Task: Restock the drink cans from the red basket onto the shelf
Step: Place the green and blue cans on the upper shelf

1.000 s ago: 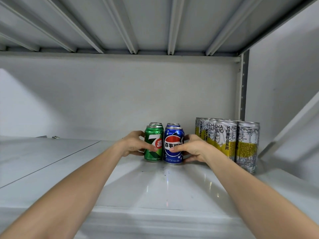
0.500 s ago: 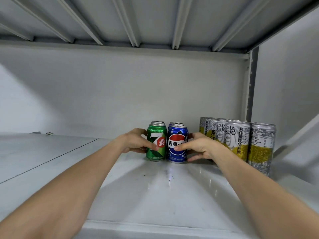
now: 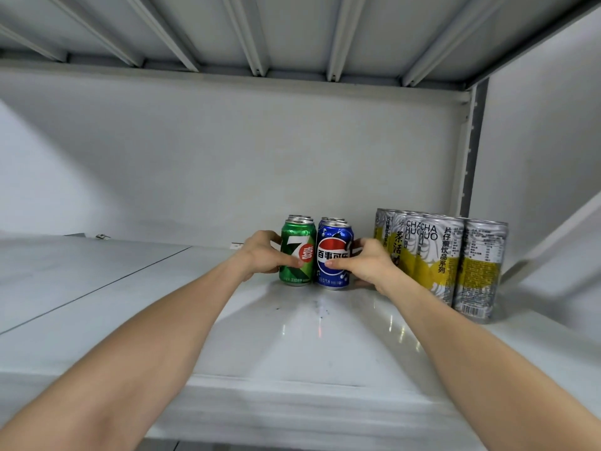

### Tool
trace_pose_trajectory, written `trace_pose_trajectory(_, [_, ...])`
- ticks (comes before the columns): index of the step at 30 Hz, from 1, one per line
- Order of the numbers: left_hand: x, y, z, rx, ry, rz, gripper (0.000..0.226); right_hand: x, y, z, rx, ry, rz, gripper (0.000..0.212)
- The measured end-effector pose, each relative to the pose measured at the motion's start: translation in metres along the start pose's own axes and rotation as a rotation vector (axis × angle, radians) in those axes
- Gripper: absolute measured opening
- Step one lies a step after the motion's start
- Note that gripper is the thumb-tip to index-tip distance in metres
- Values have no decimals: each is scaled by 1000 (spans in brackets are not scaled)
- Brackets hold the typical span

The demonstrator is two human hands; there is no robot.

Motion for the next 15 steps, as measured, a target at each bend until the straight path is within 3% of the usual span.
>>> trace_pose_trajectory(4, [-3,-14,12,86,370,148,73,-8,-11,-11,-109,-418,185,66])
trace_pose_trajectory(8, [-2,-34,18,146,665,179,74,-8,-33,-23,-234,-750,250,63])
trace_pose_trajectory(15, [-15,-77,27,279,1035,293,65,-2,-72,-43,-497,-1084,334,63])
Point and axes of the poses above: each hand's wrist, its own y-axis towards the middle knuckle, its own x-axis out of the palm, z = x × y, the point moved 6 cm from there along y, towards the middle knuckle
